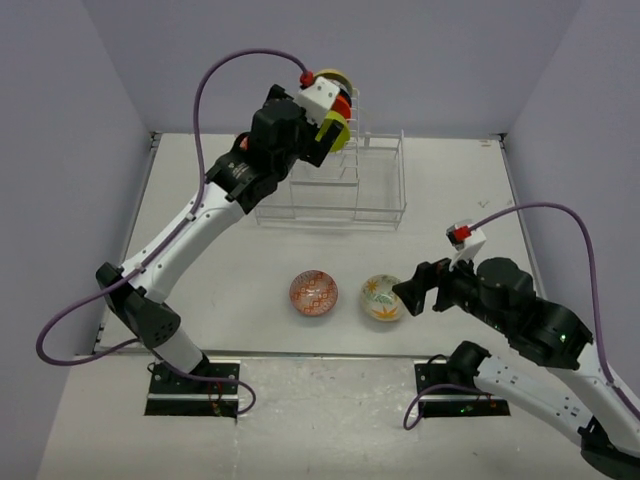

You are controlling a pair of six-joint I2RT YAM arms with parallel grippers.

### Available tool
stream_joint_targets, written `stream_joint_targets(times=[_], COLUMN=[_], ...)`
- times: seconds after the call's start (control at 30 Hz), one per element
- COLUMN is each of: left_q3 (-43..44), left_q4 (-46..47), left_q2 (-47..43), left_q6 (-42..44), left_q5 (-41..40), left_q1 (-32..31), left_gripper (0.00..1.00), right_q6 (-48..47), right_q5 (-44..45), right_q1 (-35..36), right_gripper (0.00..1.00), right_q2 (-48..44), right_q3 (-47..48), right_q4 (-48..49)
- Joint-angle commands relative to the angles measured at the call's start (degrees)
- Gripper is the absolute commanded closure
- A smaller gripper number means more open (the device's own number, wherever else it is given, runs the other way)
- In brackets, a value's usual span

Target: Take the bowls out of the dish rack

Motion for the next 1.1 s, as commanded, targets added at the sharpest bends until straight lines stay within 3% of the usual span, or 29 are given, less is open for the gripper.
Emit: stream_joint_targets(times=[0.0, 0.13, 0.57, 0.73, 1.0, 1.07], left_q3=[2.66, 5.22, -6.99, -9.72, -10.42, -10.51], left_q4=[8.79, 8.25, 29.15, 33.48, 35.68, 36.21], left_q2=[4.82, 9.24, 8.54, 8.89, 9.33, 9.51], left_q6=[8.82, 11.72, 27.88, 33.52, 35.46, 35.98], left_q5=[2.59, -0.04, -3.38, -2.59, -1.98, -2.50], left_q1=[-0.13, -0.05, -0.13, -0.05, -0.05, -0.05], left_gripper=[0.03, 0.08, 0.16, 0.31, 0.45, 0.57], right_q6=[0.85, 0.76, 0.23, 0.23, -0.73, -0.91], right_q5=[-0.93, -1.02, -2.43, -2.69, -2.69, -2.43], right_q1=[-0.09, -0.09, -0.09, -0.09, -0.09, -0.09], right_gripper=[0.01, 0.01, 0.01, 0.01, 0.01, 0.01], right_q2=[-4.01, -7.79, -9.73, -9.47, -8.24, -8.06], right_q3=[-0.48, -0.49, 0.04, 0.74, 1.10, 1.01], right_q4=[0.74, 0.56, -0.49, -0.49, -0.23, -0.05])
